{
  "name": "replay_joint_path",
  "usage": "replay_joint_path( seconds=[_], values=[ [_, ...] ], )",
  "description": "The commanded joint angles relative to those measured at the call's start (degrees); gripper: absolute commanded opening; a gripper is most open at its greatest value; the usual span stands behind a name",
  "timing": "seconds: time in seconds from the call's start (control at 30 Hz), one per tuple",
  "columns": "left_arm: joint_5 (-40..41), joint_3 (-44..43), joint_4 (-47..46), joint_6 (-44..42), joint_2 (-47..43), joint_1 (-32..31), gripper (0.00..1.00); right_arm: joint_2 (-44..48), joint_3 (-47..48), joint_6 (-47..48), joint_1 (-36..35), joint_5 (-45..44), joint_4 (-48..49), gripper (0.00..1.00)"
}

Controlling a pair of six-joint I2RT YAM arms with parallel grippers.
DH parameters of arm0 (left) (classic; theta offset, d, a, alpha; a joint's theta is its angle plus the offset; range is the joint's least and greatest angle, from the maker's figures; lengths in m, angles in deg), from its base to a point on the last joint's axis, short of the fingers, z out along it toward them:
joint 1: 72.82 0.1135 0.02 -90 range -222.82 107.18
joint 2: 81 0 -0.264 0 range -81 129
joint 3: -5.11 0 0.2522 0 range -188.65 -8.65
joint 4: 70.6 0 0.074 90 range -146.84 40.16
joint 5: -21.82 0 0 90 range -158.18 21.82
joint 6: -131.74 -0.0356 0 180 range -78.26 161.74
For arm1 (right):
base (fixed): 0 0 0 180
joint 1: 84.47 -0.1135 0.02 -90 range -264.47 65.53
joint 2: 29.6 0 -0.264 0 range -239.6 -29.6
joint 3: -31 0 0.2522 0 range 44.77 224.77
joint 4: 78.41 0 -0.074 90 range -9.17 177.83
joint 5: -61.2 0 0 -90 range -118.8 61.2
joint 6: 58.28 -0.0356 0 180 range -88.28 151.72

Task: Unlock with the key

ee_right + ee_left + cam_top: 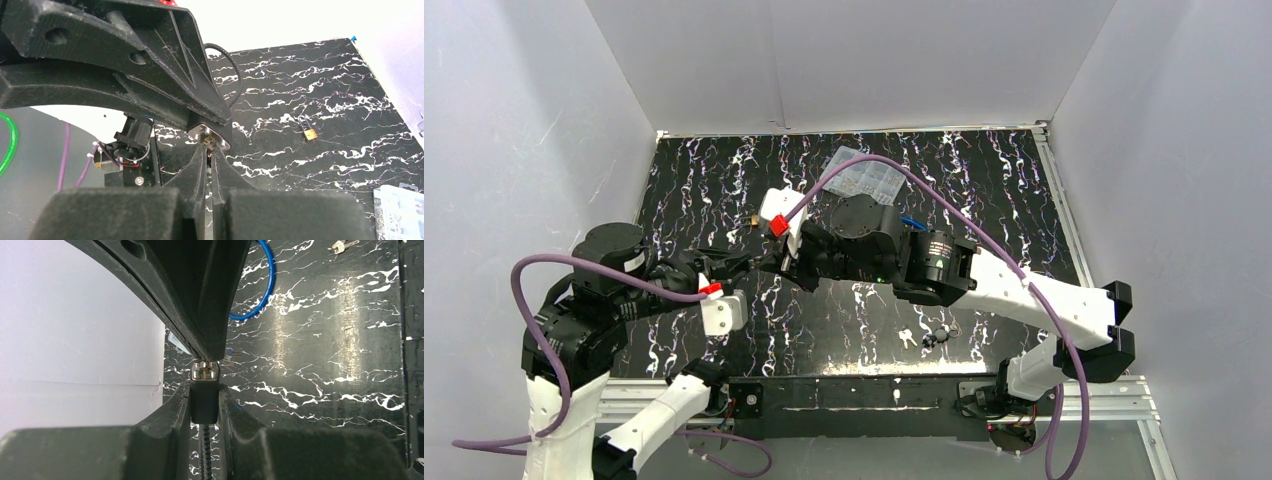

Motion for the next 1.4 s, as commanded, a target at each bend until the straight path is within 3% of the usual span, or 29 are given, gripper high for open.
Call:
replay_joint_path(
  seconds=[0.0,0.33,0.73,1.03,1.17,1.3,1.37],
  values=[
    [-2.43,1.12,-4.13,-4.19,-2.88,-0.29,0.00,-0.91,2.58,-3.35,1.19,-4.90,-0.20,0.01],
    [-1.85,8.45,-13.23,-13.11,-8.89,-0.26,0.00,-1.85,3.04,-14.66,2.90,-0.37,0.28,0.01],
    [-2.04,11.98,-18.47,-15.47,-11.29,-0.23,0.00,-1.87,3.11,-25.93,7.66,2.11,0.59,0.01],
    [-2.79,16.03,-21.52,-20.44,-13.42,-0.24,0.00,0.94,-2.56,-38.48,13.16,12.98,5.89,0.01],
    [-3.27,18.09,-22.36,-22.47,-14.78,-0.22,0.00,2.60,-4.69,-39.76,14.96,16.37,7.57,0.01],
    [-2.72,17.90,-22.28,-20.35,-14.56,-0.26,0.00,5.44,-4.75,-35.87,15.09,15.44,6.35,0.26],
    [-2.37,17.54,-22.06,-19.52,-14.41,-0.23,0.00,7.37,-4.72,-33.62,15.01,13.84,5.37,0.34]
  ],
)
